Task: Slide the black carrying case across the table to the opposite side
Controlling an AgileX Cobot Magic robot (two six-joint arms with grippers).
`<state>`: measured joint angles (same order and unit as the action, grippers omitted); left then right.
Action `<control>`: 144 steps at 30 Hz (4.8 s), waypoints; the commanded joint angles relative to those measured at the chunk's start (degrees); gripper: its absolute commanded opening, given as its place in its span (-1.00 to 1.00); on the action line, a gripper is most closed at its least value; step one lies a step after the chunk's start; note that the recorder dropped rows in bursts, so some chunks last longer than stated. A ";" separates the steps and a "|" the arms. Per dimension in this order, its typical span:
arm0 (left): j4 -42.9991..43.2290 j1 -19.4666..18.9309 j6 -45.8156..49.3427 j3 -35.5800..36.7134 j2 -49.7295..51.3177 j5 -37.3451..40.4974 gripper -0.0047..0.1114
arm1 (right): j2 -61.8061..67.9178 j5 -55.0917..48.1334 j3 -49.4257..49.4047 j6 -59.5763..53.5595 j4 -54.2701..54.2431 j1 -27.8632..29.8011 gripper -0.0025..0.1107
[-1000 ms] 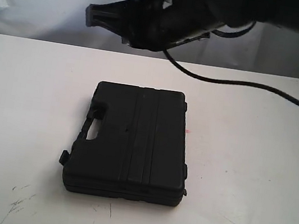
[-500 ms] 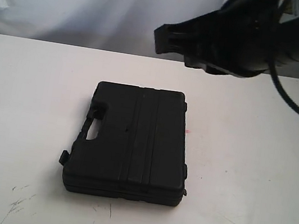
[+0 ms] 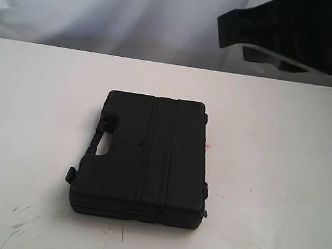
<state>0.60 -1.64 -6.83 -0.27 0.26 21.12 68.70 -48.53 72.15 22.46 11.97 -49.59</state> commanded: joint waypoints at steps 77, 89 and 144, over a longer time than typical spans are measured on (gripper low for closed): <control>0.15 -0.05 -0.18 0.27 -0.26 -0.30 -0.92 | -68.70 33.45 -72.15 -23.31 -13.47 48.74 -0.96; 0.15 -0.05 -0.18 0.27 -0.26 -0.30 -0.92 | -68.70 29.39 -72.15 -25.28 -16.92 48.74 -0.96; -3.57 -0.05 -0.38 0.27 -0.26 -11.45 -0.92 | -68.70 28.75 -72.15 -25.42 -19.03 46.54 -0.96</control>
<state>0.67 -1.64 -6.83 -0.27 0.26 17.15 0.30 -19.82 0.20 -2.97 -6.83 -2.91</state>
